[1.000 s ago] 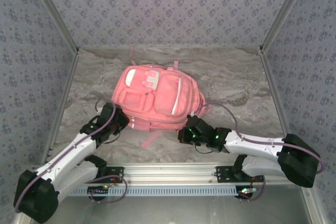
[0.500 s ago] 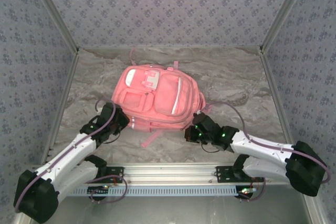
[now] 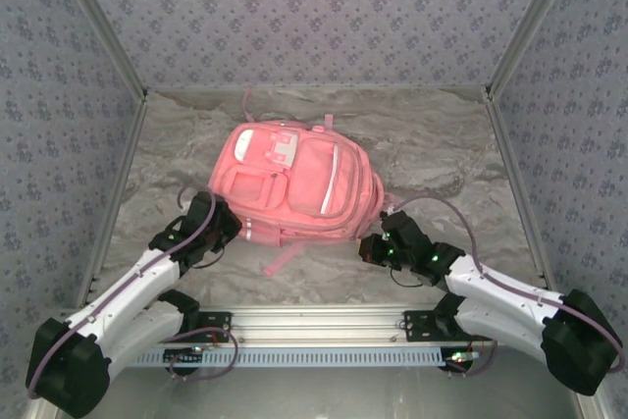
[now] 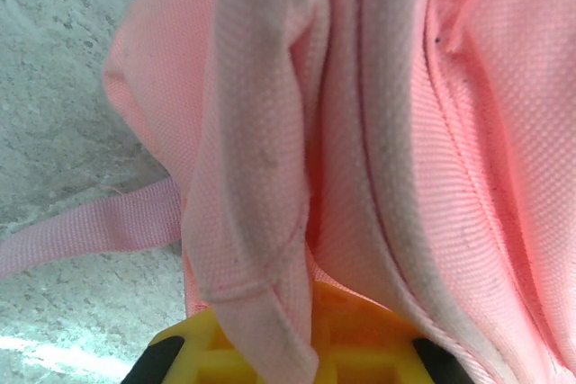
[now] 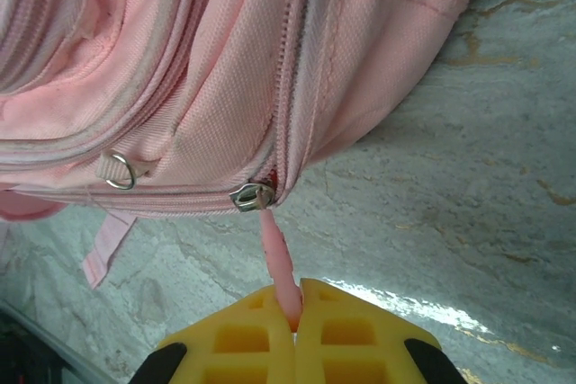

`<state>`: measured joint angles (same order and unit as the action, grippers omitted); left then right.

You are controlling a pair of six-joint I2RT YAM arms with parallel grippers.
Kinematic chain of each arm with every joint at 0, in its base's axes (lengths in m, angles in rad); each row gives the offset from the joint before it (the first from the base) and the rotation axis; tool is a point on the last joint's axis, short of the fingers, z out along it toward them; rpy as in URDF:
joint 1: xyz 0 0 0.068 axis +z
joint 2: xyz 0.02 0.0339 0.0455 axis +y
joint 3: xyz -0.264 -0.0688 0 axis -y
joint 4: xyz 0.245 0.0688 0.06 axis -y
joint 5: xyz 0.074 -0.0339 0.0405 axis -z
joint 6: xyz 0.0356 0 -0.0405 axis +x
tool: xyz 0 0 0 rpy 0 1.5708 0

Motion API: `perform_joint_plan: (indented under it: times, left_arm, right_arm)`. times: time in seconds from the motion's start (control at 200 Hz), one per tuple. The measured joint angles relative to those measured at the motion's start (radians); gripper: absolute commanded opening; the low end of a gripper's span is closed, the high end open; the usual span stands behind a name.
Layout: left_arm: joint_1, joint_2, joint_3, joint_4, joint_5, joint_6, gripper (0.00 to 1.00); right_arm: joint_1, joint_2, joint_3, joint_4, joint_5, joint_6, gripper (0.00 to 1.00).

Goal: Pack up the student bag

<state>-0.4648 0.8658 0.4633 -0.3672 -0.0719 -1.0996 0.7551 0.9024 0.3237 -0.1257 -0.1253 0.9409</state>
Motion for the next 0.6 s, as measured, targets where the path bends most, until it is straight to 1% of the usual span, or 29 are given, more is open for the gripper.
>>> perform_joint_plan:
  times: [0.13, 0.2, 0.28, 0.6]
  left_arm:
    - [0.000, 0.002, 0.000, 0.000, 0.001, 0.000, 0.00]
    - [0.000, 0.003, 0.000, 0.000, 0.001, 0.000, 0.00]
    - [0.001, 0.006, 0.000, 0.000, 0.000, 0.000, 0.00]
    - [0.005, 0.008, 0.000, 0.000, 0.000, 0.000, 0.00]
  right_arm:
    - [-0.017, -0.003, -0.024, 0.042, -0.028, 0.002, 0.09]
    - [-0.026, -0.003, -0.029, 0.055, -0.037, 0.008, 0.15]
    - [-0.040, -0.003, -0.036, 0.055, -0.037, 0.011, 0.19]
    - [-0.069, 0.006, -0.054, 0.055, -0.046, 0.016, 0.21]
